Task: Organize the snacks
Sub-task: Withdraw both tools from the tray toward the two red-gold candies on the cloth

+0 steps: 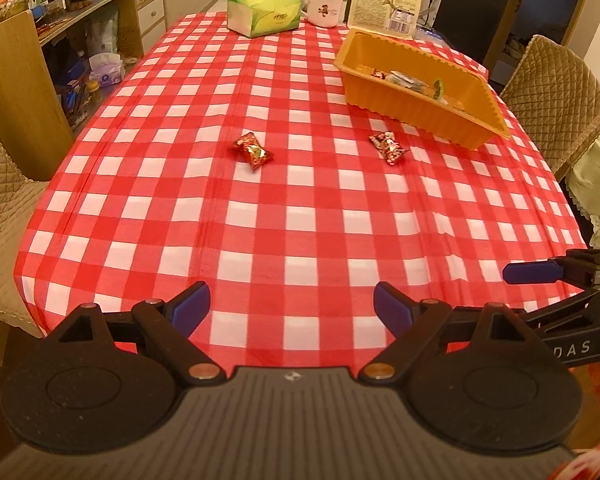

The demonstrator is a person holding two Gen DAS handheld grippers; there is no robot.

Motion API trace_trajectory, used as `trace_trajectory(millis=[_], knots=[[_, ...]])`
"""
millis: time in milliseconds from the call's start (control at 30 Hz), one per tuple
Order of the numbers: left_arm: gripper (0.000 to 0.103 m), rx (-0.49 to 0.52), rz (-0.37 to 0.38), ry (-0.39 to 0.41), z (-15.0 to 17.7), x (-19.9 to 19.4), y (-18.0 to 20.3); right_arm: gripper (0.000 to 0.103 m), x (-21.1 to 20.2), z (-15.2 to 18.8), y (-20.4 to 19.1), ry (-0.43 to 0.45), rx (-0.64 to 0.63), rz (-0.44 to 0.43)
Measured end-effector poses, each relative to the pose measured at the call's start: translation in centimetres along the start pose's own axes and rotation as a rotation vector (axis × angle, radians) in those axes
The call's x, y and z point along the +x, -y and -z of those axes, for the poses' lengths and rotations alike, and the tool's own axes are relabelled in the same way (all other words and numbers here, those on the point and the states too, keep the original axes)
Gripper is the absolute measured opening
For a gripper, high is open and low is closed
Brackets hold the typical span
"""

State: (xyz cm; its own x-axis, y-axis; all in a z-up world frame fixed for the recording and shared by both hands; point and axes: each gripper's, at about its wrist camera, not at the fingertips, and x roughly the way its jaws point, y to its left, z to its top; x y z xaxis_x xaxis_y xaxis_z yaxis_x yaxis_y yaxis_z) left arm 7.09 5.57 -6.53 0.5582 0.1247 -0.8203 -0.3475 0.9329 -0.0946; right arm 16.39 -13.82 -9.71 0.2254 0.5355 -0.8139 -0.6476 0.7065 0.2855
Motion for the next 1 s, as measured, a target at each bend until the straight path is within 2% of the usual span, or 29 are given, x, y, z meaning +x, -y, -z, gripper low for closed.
trace_trajectory(millis=[633, 1000], knots=[[0.087, -0.005, -0.018, -0.025, -3.2, 3.2, -4.3, 0.092, 4.1, -3.9, -1.2, -0.013, 0.002, 0.034], [0.087, 0.008, -0.035, -0.007, -5.6, 5.8, -5.8, 0.092, 5.7, -6.7, 0.2, 0.052, 0.0, 0.112]])
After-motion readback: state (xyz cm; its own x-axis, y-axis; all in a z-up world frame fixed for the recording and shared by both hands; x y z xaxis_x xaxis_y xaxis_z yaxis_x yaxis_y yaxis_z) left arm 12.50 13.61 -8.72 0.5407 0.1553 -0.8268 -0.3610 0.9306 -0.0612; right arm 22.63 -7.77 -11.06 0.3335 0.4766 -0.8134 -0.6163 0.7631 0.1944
